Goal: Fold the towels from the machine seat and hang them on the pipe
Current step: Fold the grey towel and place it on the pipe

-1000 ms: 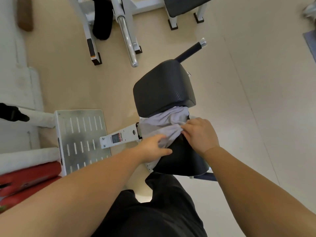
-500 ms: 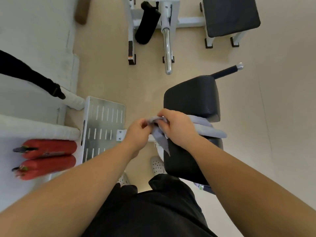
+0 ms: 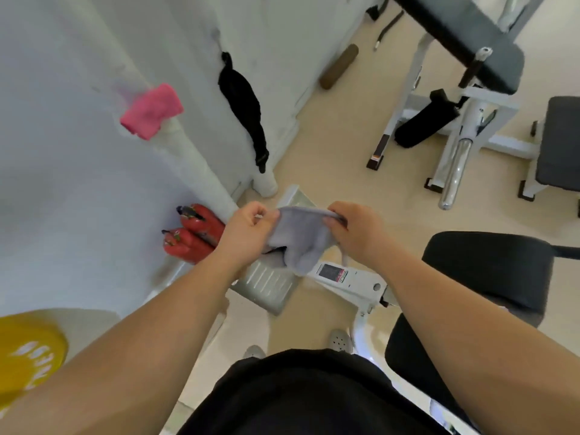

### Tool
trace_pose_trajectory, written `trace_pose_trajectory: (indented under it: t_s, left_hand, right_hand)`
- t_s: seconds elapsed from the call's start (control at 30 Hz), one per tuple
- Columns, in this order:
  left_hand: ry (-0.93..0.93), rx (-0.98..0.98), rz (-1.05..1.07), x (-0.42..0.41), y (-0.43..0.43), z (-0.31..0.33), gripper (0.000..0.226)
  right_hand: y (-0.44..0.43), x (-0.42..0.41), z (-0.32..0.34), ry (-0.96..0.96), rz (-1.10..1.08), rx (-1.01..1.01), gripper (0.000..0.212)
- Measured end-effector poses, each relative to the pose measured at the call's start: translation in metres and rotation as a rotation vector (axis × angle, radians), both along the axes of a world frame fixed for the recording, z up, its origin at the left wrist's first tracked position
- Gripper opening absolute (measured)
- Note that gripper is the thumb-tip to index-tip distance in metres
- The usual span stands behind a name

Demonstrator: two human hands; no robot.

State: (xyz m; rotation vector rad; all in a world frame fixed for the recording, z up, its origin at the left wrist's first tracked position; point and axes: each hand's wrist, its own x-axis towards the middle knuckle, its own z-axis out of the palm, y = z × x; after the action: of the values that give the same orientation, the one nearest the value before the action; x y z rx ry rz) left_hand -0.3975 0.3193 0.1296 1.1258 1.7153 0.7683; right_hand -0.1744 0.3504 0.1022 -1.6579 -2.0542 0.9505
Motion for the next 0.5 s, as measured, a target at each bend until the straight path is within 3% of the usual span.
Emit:
trace_pose_trajectory:
  t_s: [0.13,0.23,0.5]
  left_hand:
    - [0.143,0.033,-0.092,-0.09,-0.035,0.013,0.034]
    - [0.257,-0.001,-0.141,-0.155,-0.063,0.015,0.025]
    - [0.088,-0.117,0.266,-0.29,-0.144,-0.024,0.022]
  right_hand:
    - [0.003,-0.076,0.02,0.085,0.004,0.053,0.018]
    - [0.001,-0.126,0.027,0.134,-0.081,0.047,0.021]
    - [-0.024,-0.232,0.029,0.237,-0.199,-0.067,0.029]
